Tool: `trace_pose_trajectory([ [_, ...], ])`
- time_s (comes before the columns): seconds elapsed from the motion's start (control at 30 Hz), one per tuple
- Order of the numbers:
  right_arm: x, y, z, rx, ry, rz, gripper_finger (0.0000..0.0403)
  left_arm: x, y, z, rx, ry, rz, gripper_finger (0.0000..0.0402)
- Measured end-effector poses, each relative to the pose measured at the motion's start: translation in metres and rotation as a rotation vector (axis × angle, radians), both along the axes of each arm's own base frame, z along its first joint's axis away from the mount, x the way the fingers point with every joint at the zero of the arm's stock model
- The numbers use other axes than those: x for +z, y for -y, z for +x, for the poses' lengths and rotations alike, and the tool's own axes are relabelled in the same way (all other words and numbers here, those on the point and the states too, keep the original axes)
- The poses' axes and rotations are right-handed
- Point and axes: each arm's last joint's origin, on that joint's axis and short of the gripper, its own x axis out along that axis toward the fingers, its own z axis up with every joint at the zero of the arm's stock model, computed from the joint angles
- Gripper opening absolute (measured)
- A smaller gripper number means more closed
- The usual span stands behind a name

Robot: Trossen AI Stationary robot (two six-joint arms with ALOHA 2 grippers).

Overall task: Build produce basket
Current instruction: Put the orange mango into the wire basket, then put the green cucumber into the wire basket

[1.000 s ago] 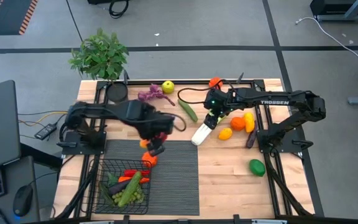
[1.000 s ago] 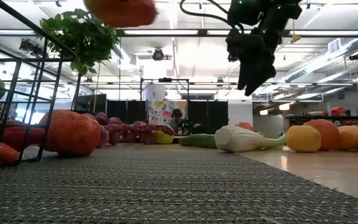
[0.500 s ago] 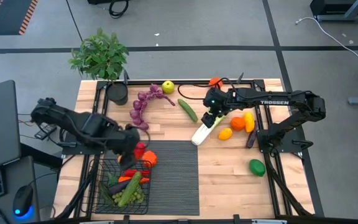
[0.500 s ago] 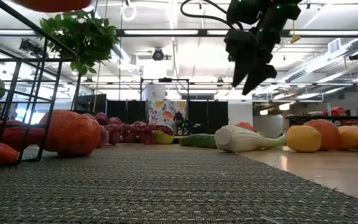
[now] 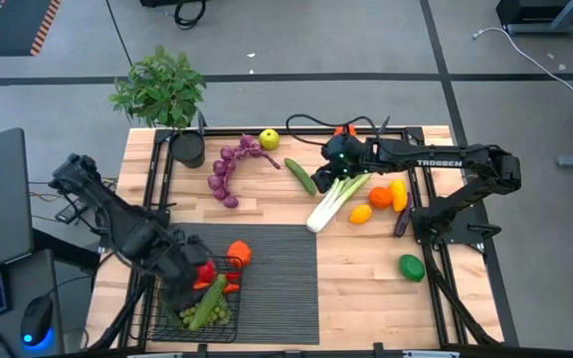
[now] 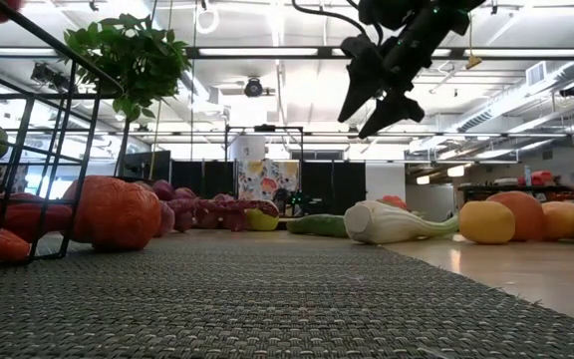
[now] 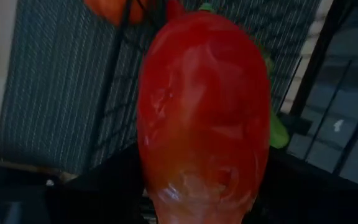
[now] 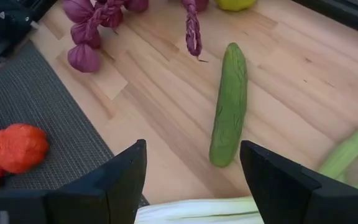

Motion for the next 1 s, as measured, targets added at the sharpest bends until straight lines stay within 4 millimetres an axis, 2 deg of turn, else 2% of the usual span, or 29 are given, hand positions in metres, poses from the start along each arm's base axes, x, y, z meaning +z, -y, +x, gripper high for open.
trace_pose_trajectory([
  [0.23,-0.004,0.002,0.002,-0.020,-0.019,-0.017,0.0276,-0.013,0.011,-0.010,-0.013,-0.011,0.006,0.0311],
  [0.5,-0.034,0.007,0.024,0.019,-0.073,0.020,0.0332,-0.010,0.017,-0.012,0.066,-0.010,-0.038,0.0348],
  [0.73,-0.065,0.018,0.037,0.052,-0.161,-0.024,0.0365,0.023,0.012,-0.003,0.153,0.046,-0.115,0.0352],
  [1.0,-0.098,0.028,0.047,0.071,-0.247,-0.032,0.0358,0.069,-0.006,0.012,0.267,0.192,-0.195,0.0352],
])
